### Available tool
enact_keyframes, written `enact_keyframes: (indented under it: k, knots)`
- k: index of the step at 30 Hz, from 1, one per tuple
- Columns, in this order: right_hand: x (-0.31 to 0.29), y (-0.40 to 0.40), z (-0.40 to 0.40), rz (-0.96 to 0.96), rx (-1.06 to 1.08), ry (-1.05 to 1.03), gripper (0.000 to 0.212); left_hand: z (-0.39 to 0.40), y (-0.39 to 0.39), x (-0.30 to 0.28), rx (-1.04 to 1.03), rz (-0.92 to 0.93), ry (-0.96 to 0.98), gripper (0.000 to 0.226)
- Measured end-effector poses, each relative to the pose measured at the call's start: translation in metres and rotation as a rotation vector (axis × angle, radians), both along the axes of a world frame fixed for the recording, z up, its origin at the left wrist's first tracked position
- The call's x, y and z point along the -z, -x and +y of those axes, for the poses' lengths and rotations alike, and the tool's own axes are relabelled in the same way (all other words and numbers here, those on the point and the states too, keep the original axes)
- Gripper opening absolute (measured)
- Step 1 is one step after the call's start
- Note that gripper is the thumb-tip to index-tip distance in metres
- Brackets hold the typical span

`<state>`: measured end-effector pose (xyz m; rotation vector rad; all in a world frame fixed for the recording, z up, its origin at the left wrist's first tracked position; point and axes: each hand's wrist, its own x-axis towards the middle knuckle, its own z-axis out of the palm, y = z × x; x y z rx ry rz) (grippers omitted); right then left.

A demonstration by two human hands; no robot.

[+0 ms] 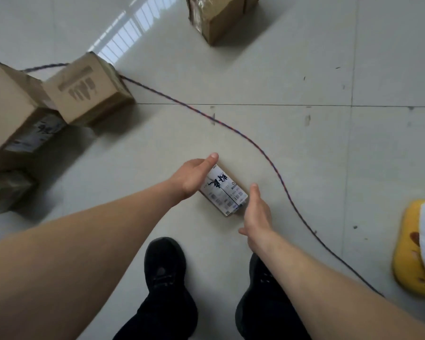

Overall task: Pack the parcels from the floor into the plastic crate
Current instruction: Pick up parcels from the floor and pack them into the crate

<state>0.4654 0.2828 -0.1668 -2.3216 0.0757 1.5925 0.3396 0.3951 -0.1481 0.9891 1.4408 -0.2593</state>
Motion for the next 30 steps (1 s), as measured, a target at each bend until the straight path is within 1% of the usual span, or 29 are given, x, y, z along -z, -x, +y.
enact_keyframes:
  k: [1, 3, 4, 5, 6, 8, 10, 13, 14, 16, 17, 21, 23, 26, 30]
  knots:
    - [0.004, 0.003, 0.002, 0.024, 0.024, -0.009, 0.053, -0.002, -0.002, 0.005, -0.017, -0.017, 0.022, 0.071]
    - [0.002, 0.009, 0.008, 0.026, 0.052, -0.027, 0.057, -0.005, -0.002, 0.009, -0.028, -0.022, 0.034, 0.096]
    - [-0.003, 0.009, 0.010, -0.008, 0.039, -0.024, 0.064, -0.007, 0.001, 0.007, -0.044, -0.011, 0.033, 0.108]
    - [-0.010, 0.009, 0.011, -0.047, 0.006, -0.021, 0.071, -0.010, 0.006, 0.000, -0.063, -0.006, 0.030, 0.113]
    - [-0.022, 0.008, 0.014, -0.077, -0.039, -0.023, 0.076, -0.013, 0.012, -0.011, -0.092, 0.002, 0.022, 0.111]
    - [-0.058, 0.009, 0.022, -0.121, -0.126, -0.036, 0.074, -0.016, 0.024, -0.051, -0.161, 0.011, 0.009, 0.105]
    - [-0.102, 0.012, 0.034, -0.171, -0.244, -0.074, 0.068, -0.014, 0.037, -0.101, -0.217, 0.019, 0.010, 0.101]
    - [-0.179, 0.023, 0.054, -0.219, -0.361, -0.160, 0.073, -0.011, 0.056, -0.185, -0.325, 0.023, -0.019, 0.089]
    - [-0.207, 0.028, 0.059, -0.231, -0.378, -0.186, 0.070, -0.009, 0.061, -0.215, -0.368, 0.014, -0.042, 0.083]
    - [-0.260, 0.038, 0.070, -0.244, -0.406, -0.234, 0.059, -0.008, 0.073, -0.274, -0.444, -0.009, -0.103, 0.069]
    - [-0.289, 0.043, 0.074, -0.251, -0.428, -0.262, 0.055, -0.008, 0.080, -0.305, -0.482, -0.016, -0.124, 0.066]
    - [-0.397, 0.065, 0.090, -0.271, -0.516, -0.399, 0.057, -0.014, 0.107, -0.418, -0.635, -0.022, -0.168, 0.065]
    - [-0.444, 0.076, 0.095, -0.271, -0.569, -0.466, 0.051, -0.024, 0.121, -0.468, -0.695, -0.029, -0.209, 0.064]
    - [-0.512, 0.094, 0.094, -0.247, -0.662, -0.562, 0.044, -0.050, 0.141, -0.533, -0.803, -0.033, -0.296, 0.055]
    - [-0.586, 0.127, 0.079, -0.165, -0.852, -0.687, 0.045, -0.107, 0.166, -0.602, -1.002, -0.026, -0.359, 0.057]
